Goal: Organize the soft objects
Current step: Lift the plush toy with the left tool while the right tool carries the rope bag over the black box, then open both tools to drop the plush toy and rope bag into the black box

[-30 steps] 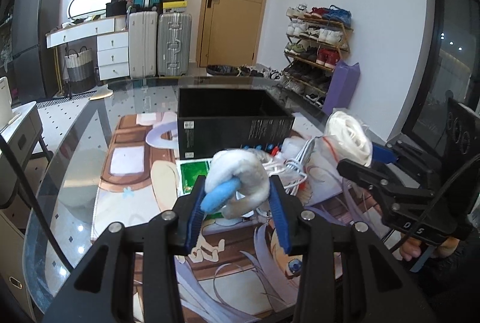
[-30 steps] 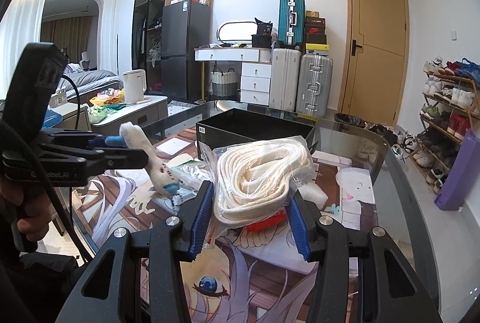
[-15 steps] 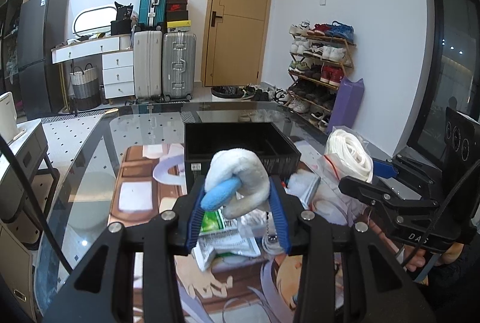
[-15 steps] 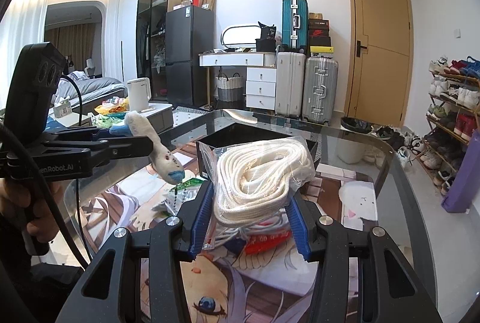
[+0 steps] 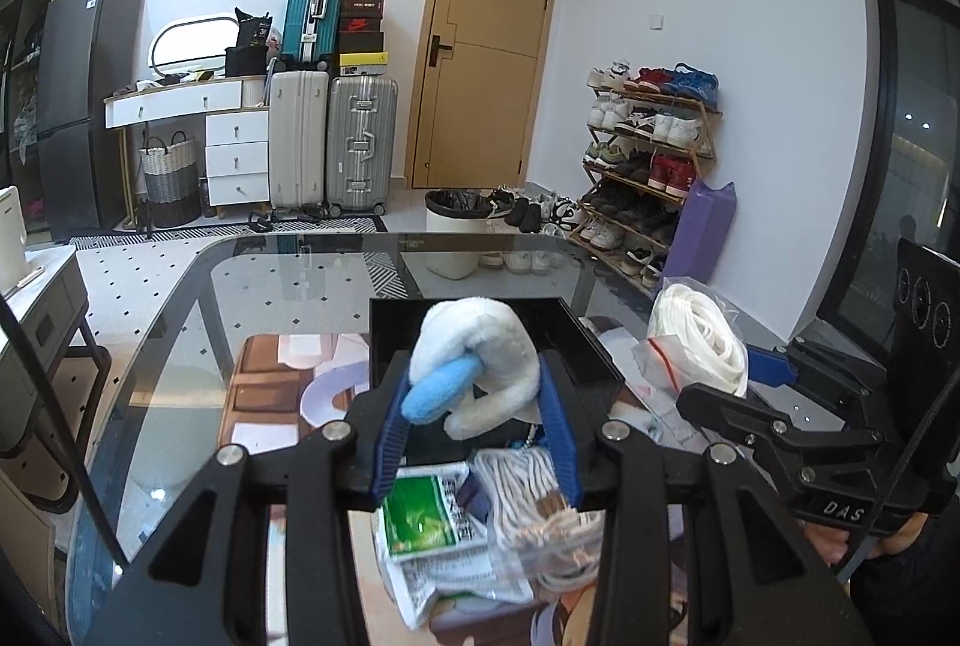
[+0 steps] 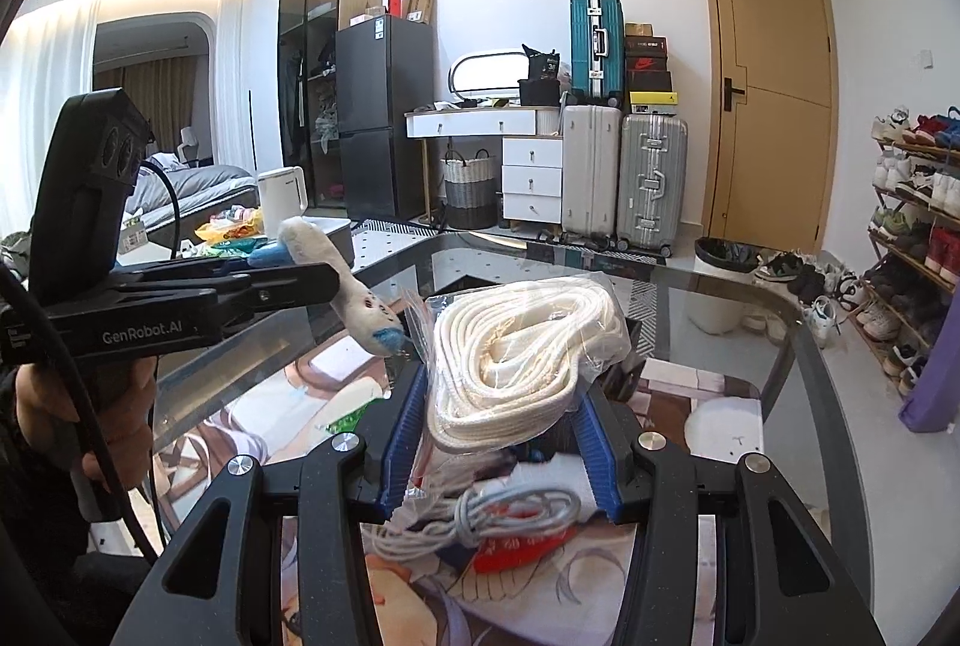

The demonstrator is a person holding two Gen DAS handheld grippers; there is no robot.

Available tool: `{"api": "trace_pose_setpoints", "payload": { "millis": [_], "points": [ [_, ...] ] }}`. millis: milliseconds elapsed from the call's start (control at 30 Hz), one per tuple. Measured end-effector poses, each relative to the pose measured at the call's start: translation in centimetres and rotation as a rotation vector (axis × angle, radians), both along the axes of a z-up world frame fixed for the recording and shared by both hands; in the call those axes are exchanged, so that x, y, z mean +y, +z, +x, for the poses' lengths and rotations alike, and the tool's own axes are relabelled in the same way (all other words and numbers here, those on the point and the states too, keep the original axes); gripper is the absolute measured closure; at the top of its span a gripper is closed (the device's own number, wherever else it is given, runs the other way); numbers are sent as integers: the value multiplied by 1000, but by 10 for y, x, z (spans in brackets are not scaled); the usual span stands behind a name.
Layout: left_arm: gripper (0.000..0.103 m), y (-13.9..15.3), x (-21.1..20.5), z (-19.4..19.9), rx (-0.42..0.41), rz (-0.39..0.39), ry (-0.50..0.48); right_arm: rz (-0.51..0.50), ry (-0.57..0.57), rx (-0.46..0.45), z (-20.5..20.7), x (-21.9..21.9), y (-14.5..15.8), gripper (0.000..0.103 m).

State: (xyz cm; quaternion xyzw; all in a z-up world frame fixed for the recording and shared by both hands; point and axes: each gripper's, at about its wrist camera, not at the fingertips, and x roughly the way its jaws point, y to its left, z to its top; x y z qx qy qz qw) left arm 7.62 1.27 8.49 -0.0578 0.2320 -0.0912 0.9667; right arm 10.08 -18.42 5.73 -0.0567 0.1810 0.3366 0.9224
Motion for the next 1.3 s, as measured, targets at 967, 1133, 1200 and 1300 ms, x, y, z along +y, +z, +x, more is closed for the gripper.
{"api": "trace_pose_setpoints", "payload": {
  "millis": [967,1133,1200,1300],
  "points": [
    [63,-21,6,82,74,30,141,-24,24,85,98,25,4,55],
    [62,-25,1,93,92,41,128,-39,28,108,108,31,-2,55],
    [62,-28,0,97,102,45,123,-41,31,116,110,33,-4,55],
    [62,-32,-3,103,115,51,116,-49,39,123,113,39,-6,55]
  ]
}}
